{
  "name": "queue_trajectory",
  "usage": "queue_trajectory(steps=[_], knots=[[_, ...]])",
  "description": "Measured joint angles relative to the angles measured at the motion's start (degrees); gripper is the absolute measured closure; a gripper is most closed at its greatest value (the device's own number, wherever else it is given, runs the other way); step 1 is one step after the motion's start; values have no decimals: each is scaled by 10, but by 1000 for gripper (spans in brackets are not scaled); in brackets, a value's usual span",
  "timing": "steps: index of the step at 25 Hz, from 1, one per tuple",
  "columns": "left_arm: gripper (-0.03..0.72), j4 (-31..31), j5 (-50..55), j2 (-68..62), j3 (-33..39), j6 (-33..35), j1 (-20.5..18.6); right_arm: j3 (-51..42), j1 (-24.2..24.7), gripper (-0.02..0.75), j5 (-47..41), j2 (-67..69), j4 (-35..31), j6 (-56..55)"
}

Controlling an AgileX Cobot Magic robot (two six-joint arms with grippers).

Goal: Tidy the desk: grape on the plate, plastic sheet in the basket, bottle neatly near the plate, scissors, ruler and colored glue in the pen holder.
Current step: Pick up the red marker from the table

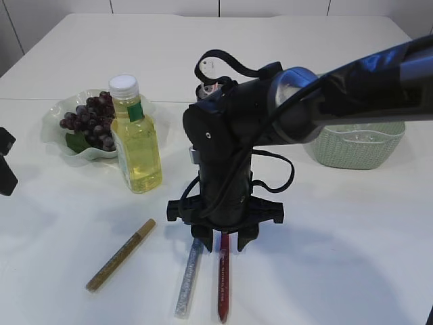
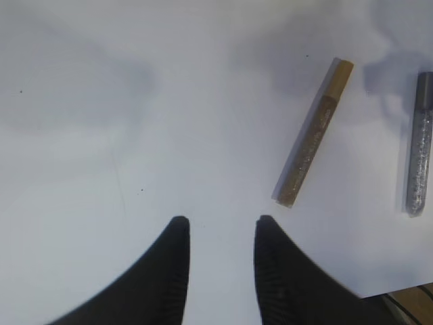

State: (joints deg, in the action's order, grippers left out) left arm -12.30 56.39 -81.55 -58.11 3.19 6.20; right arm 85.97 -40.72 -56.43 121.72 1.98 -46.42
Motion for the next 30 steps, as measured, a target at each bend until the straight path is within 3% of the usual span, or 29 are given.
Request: queue_trajectory(steps=[20, 30], knots=[[449, 0, 0, 0, 0, 0, 0, 0, 0, 353, 4, 20, 11, 5], [449, 0, 0, 0, 0, 0, 0, 1, 0, 405, 9, 30, 22, 11]])
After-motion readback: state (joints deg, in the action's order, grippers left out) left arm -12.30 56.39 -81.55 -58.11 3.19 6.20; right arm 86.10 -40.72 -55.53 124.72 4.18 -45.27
